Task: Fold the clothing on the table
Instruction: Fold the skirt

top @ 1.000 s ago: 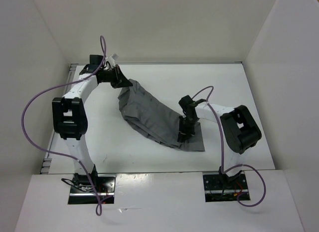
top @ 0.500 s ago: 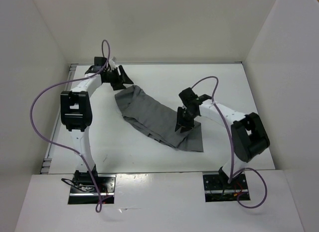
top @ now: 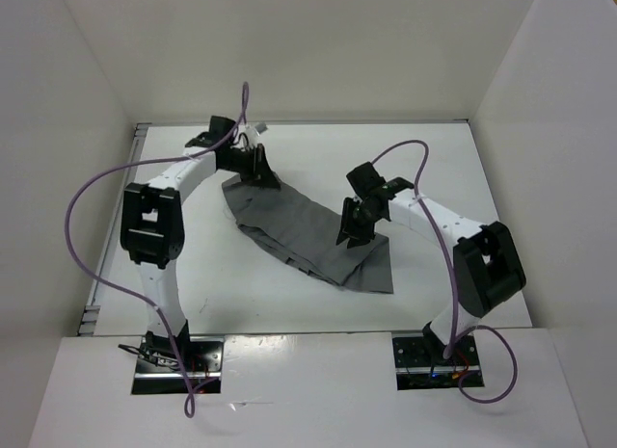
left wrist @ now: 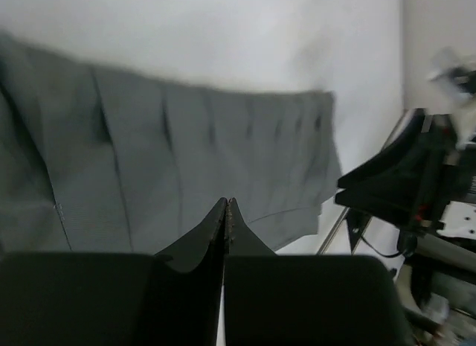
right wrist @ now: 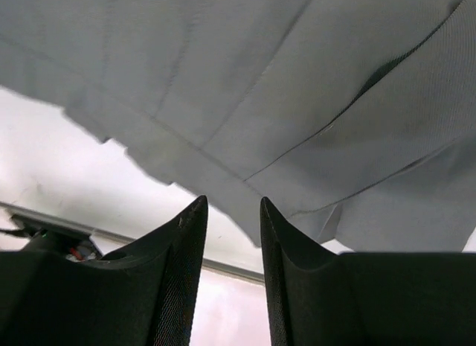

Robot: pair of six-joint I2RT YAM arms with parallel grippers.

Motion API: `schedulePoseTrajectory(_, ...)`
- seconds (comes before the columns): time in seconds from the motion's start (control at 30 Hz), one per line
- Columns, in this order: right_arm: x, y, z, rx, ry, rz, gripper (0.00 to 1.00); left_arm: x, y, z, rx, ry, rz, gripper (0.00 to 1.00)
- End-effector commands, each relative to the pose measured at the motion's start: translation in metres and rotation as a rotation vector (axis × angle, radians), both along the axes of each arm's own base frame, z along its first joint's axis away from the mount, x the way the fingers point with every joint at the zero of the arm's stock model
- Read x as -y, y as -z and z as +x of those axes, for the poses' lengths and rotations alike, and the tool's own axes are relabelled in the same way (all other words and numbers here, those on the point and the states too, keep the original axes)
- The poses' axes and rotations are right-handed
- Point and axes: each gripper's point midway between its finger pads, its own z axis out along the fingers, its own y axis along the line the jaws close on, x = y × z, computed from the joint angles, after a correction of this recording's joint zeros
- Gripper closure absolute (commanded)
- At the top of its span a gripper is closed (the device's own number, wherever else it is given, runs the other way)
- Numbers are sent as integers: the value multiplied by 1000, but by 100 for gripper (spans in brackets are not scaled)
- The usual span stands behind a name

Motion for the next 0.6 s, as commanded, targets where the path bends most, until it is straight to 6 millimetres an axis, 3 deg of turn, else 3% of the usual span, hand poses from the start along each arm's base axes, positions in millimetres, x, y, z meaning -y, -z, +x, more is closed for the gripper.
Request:
schedulePoseTrajectory(0.0,0,25,-6,-72,16,-39,60,-7,59,-13,-117,0,117,100)
schedulePoseTrajectory(0.07,3,37,-7,-94,21,-65,60,-16,90,-20,-162,-50,240,100)
schedulePoseTrajectory(0.3,16,83,-4,-207,72,-112,62,-57,144,-42,-263,-195,495,100)
schedulePoseTrajectory(0.37,26,89,10,-211,99,-123,62,-63,150,-60,-285,-198,549,100)
schedulePoseTrajectory(0.5,42,111,40,-229,123,-147,63,-55,158,-99,-344,-161,560,100)
schedulePoseTrajectory(0.57,46,105,71,-176,140,-140,63,-49,153,-111,-346,-149,539,100)
